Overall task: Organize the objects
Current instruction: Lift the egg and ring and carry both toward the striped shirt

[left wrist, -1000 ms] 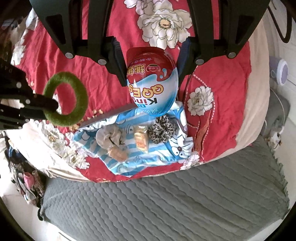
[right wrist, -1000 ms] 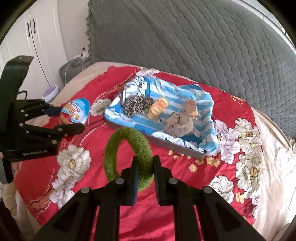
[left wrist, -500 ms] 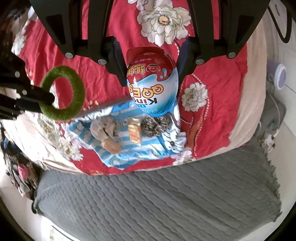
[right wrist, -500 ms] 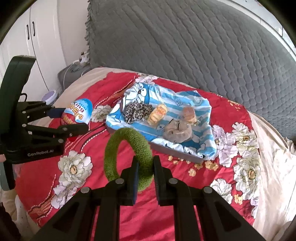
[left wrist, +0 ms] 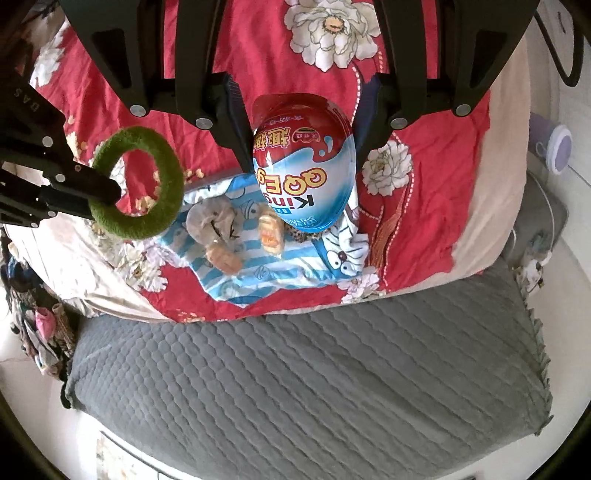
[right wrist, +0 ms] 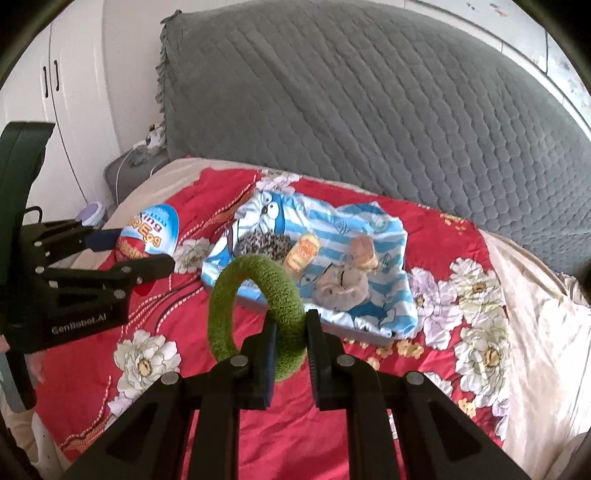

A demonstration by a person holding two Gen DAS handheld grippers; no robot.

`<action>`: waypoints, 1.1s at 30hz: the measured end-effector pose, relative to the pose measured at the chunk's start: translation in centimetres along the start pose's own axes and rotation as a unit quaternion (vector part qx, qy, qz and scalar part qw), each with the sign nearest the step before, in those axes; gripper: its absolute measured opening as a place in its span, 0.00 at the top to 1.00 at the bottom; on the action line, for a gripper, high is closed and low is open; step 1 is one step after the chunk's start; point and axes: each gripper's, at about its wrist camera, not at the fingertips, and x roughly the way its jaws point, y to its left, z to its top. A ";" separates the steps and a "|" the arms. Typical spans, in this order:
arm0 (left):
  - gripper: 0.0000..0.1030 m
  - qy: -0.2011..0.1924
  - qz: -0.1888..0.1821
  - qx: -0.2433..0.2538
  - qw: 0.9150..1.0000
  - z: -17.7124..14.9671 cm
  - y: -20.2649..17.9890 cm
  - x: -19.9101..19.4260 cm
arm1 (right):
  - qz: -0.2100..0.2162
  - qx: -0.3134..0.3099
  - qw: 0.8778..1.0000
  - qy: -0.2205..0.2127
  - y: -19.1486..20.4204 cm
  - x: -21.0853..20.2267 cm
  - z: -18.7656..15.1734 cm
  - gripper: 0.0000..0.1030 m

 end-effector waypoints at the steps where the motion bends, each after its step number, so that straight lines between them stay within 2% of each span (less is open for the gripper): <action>1: 0.50 -0.003 0.000 -0.005 1.000 0.2 0.1 -0.1 | -0.001 0.001 1.000 -0.003 0.0 -0.1 0.2 0.85; 15: 0.50 -0.060 0.014 -0.058 0.996 5.7 0.5 -1.4 | -0.028 0.032 0.998 -0.055 -1.7 -1.3 4.0 0.85; 19: 0.50 -0.084 0.026 -0.039 0.995 6.9 -0.6 -1.3 | -0.046 0.040 0.995 -0.074 -2.5 -1.1 5.5 0.85; 23: 0.50 -0.090 0.027 -0.026 0.995 8.2 -1.4 0.2 | -0.056 0.045 0.993 -0.093 -3.4 -0.7 7.1 0.85; 28: 0.50 -0.091 0.032 -0.043 0.994 9.7 -0.7 2.4 | -0.062 0.042 0.991 -0.111 -4.2 0.2 8.8 0.86; 33: 0.50 -0.092 0.047 -0.042 0.994 10.4 -0.4 5.3 | -0.069 0.043 0.991 -0.110 -5.2 2.0 9.5 0.85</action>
